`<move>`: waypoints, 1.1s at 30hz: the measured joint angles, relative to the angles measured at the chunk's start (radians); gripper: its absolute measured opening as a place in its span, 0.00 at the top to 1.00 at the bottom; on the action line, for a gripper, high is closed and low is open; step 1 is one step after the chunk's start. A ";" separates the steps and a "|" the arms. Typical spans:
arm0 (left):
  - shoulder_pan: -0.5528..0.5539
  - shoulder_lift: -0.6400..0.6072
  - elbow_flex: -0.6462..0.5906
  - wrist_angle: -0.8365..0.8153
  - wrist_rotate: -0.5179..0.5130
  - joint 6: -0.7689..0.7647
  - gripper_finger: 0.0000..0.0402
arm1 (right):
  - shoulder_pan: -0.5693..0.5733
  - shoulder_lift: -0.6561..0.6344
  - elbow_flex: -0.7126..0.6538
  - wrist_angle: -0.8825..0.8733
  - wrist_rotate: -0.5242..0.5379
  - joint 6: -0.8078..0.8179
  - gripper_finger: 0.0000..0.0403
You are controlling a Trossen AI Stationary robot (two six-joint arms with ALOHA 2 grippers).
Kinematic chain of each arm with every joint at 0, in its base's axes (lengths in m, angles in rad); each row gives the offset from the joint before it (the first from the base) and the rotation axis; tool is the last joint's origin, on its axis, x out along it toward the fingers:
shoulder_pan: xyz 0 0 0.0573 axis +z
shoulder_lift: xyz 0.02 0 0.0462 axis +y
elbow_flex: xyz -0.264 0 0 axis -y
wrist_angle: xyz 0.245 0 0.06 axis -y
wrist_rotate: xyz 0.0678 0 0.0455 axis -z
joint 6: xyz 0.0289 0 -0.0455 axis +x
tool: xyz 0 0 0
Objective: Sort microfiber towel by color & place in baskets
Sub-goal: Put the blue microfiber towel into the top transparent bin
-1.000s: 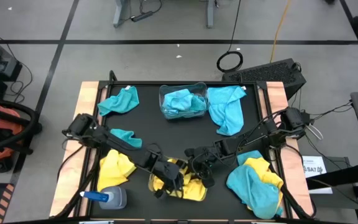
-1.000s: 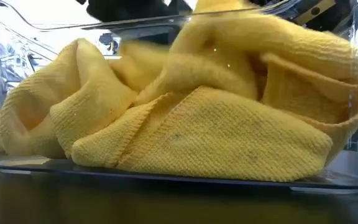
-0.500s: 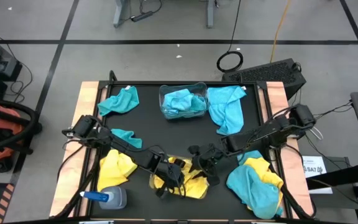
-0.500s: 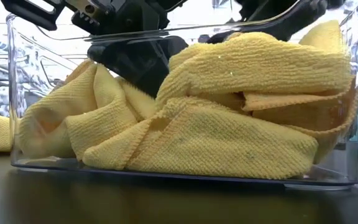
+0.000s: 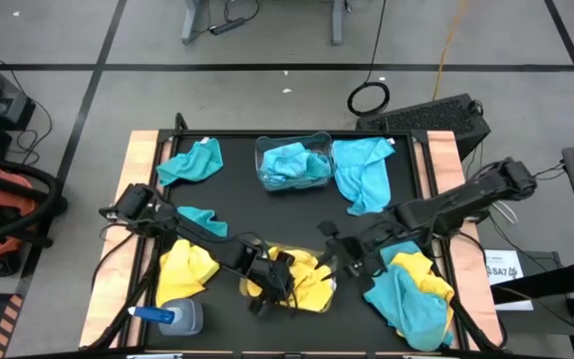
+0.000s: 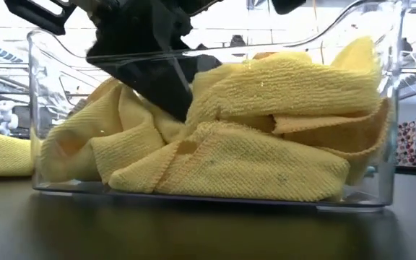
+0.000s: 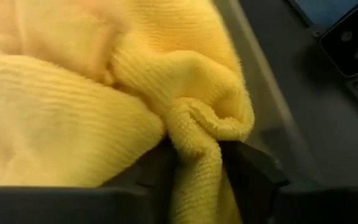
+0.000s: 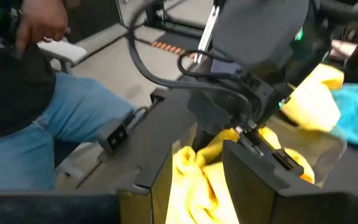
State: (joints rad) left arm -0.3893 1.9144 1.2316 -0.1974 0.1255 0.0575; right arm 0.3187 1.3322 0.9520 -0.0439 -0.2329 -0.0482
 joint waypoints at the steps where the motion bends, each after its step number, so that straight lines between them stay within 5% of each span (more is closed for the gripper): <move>1: 0.000 -0.014 0.000 -0.014 0.002 0.000 0.58 | 0.000 -0.012 0.000 0.001 0.000 -0.001 0.67; 7: -0.002 -0.132 0.038 -0.113 0.011 0.000 0.42 | 0.000 -0.055 0.000 -0.011 0.001 -0.026 0.67; 14: -0.015 -0.331 0.045 -0.189 -0.008 0.000 0.40 | 0.000 -0.057 0.000 -0.027 0.002 -0.062 0.67; 24: 0.001 -0.547 0.045 -0.545 -0.468 -0.047 0.40 | 0.000 -0.057 0.000 -0.054 0.006 -0.078 0.67; 33: 0.128 -0.591 0.041 -0.822 -0.665 -0.160 0.40 | -0.001 -0.057 0.000 -0.072 0.041 -0.095 0.67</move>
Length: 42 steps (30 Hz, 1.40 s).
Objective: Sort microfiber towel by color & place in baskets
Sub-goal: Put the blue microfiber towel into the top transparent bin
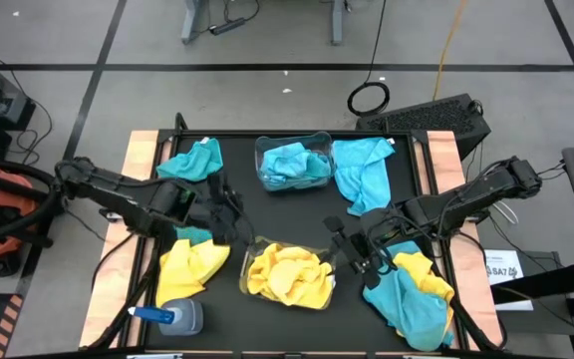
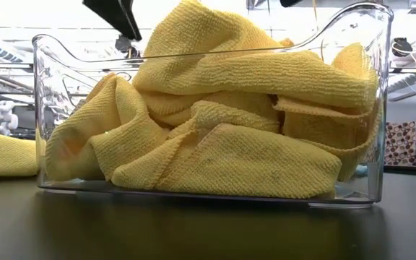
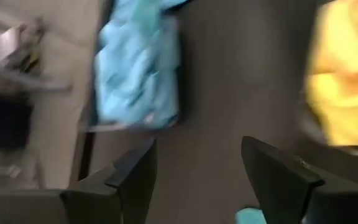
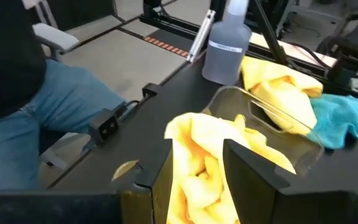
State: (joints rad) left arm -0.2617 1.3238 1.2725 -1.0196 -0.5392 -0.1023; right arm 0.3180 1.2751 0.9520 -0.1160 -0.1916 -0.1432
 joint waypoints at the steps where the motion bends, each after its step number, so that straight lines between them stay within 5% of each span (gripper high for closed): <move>1: 0.019 -0.001 -0.006 -0.020 -0.014 -0.015 0.40 | 0.000 0.000 0.000 -0.004 0.009 0.000 0.67; 13: 0.339 -0.003 -0.170 -0.087 -0.063 -0.133 0.40 | 0.010 0.000 0.000 -0.040 0.011 0.024 0.67; 26: 0.755 -0.003 -0.369 0.081 0.105 -0.206 0.40 | 0.040 0.052 0.000 -0.046 0.011 0.026 0.67; 42: 1.010 0.023 -0.384 0.123 0.191 -0.250 0.40 | 0.044 0.052 0.000 -0.046 0.012 0.003 0.67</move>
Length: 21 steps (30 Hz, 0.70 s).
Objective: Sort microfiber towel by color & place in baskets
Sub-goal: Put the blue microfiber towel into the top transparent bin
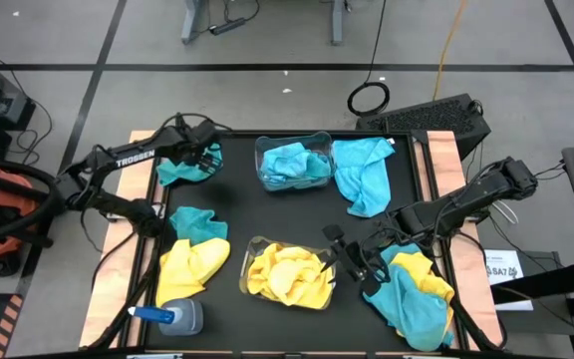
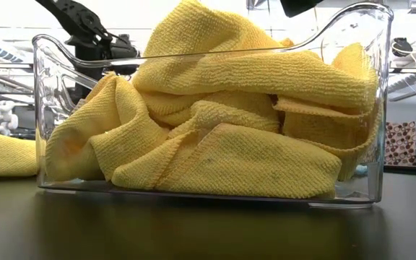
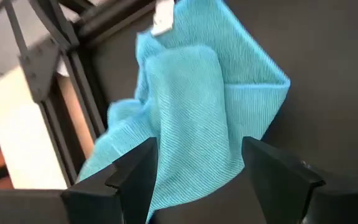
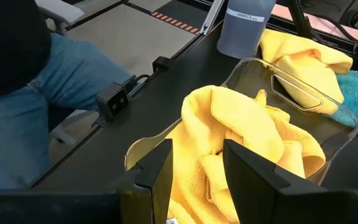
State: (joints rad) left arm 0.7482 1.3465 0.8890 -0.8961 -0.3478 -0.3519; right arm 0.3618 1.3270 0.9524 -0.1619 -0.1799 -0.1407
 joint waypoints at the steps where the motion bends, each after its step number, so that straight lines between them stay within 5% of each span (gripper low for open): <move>1: 0.003 0.010 -0.004 0.004 0.006 -0.003 0.40 | 0.000 0.000 0.000 0.000 0.000 -0.001 0.67; 10: 0.034 0.165 -0.040 0.060 -0.003 -0.035 0.40 | 0.029 0.017 0.000 0.009 0.003 -0.001 0.67; 21: 0.103 0.316 -0.033 0.153 0.139 -0.014 0.40 | 0.078 0.032 0.000 -0.005 0.017 0.024 0.67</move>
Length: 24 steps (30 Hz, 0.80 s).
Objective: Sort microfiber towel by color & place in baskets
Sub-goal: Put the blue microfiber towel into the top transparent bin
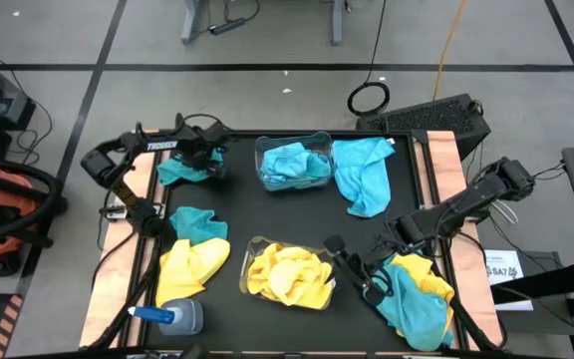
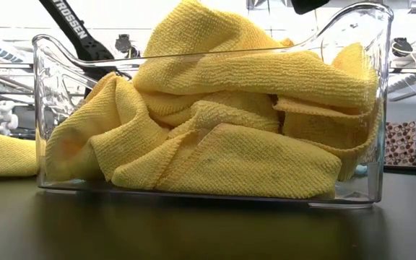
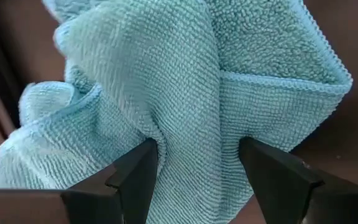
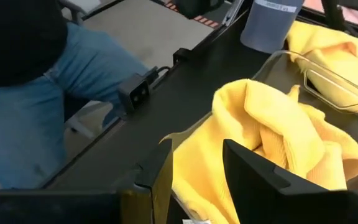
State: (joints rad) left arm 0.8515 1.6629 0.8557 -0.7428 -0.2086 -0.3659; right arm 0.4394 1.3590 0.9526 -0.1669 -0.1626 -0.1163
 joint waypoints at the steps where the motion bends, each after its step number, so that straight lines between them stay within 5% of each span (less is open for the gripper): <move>1: 0.003 0.004 0.000 0.001 0.014 0.010 0.40 | 0.005 0.000 0.000 -0.001 0.015 0.000 0.67; 6: 0.004 0.005 -0.002 0.018 0.043 0.039 0.51 | 0.019 0.000 0.000 -0.006 0.035 -0.001 0.67; 13: -0.001 0.007 -0.002 0.034 0.116 0.120 0.94 | 0.019 0.000 0.000 -0.007 0.037 -0.007 0.67; 24: -0.095 -0.135 0.033 0.022 0.135 0.171 0.99 | 0.019 0.000 0.000 -0.002 0.158 -0.005 0.67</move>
State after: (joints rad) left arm 0.7564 1.5276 0.8887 -0.7210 -0.0734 -0.1952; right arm 0.4581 1.3590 0.9525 -0.1688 -0.0042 -0.1209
